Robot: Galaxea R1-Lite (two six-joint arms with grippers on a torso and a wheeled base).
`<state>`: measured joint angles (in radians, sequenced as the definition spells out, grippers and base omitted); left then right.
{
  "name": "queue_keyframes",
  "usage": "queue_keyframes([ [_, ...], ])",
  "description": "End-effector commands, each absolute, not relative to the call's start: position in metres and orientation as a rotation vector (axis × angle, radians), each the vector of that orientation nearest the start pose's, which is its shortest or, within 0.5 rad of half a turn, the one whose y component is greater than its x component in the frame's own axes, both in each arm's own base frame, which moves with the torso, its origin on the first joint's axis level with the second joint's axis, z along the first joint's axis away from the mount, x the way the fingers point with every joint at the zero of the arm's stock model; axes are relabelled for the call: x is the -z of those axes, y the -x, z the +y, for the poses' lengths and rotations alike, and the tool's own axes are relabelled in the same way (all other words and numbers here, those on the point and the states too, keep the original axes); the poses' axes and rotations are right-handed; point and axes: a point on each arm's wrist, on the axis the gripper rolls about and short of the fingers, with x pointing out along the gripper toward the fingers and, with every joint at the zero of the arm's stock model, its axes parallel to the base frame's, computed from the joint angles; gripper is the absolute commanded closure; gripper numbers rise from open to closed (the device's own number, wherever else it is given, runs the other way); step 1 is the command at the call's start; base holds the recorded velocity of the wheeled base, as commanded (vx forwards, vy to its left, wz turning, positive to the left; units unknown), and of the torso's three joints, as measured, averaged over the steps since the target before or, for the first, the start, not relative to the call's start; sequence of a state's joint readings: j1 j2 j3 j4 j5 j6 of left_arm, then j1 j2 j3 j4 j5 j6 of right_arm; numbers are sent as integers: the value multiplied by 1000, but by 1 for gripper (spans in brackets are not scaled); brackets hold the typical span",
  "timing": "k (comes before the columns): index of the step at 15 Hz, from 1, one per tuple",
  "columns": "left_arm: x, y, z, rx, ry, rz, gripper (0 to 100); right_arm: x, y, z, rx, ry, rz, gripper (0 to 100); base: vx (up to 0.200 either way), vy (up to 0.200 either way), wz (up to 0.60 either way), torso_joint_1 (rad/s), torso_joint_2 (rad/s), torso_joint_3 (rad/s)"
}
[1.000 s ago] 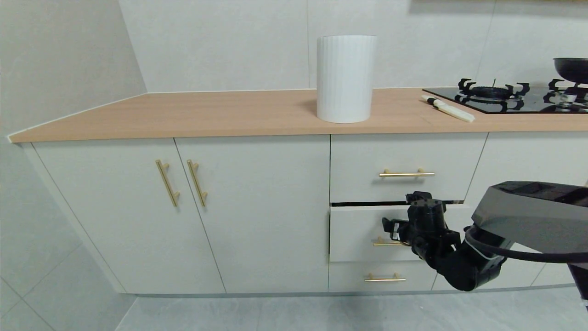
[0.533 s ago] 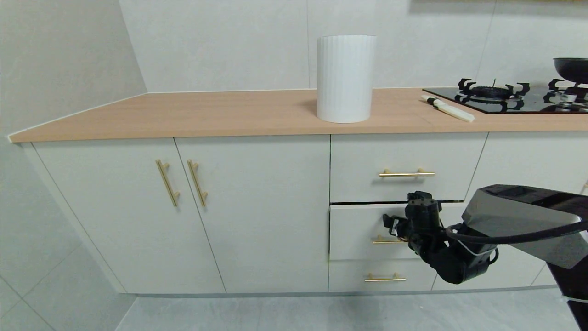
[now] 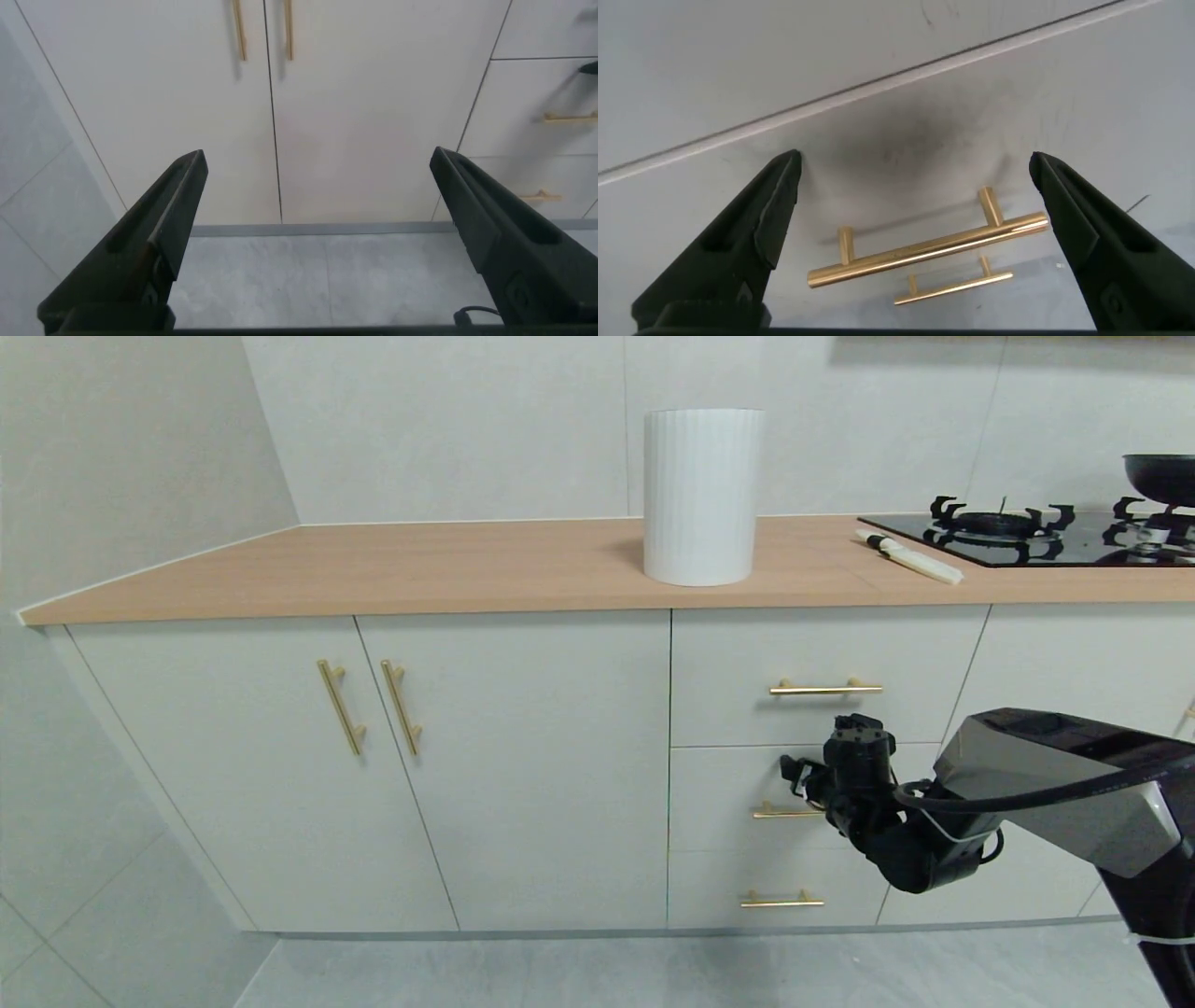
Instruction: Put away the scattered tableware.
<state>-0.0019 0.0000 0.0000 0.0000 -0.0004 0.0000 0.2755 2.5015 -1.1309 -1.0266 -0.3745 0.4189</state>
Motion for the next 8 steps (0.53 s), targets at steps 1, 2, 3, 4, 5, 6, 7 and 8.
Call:
queue_keyframes([
  [1,-76,23,0,2,0,2,0,9,-432,112,170,-312,283,0,0,0,0,0,0,0],
  [2,-75,23,0,2,0,0,0,8,-432,112,169,-312,282,0,0,0,0,0,0,0],
  [3,-76,23,0,2,0,2,0,7,-432,111,173,-312,279,0,0,0,0,0,0,0],
  [4,-75,23,0,2,0,0,0,5,-428,111,176,-308,284,0,0,0,0,0,0,0],
  [5,-76,23,0,2,0,2,0,-5,-416,109,173,-304,295,0,0,0,0,0,0,0],
  [6,-76,23,0,2,0,2,0,-19,-403,107,162,-302,299,0,0,0,0,0,0,0],
  [7,-76,23,0,2,0,2,0,-46,-381,109,136,-304,285,0,0,0,0,0,0,0],
  [8,-76,23,0,2,0,2,0,-66,-364,107,122,-306,265,0,0,0,0,0,0,0],
])
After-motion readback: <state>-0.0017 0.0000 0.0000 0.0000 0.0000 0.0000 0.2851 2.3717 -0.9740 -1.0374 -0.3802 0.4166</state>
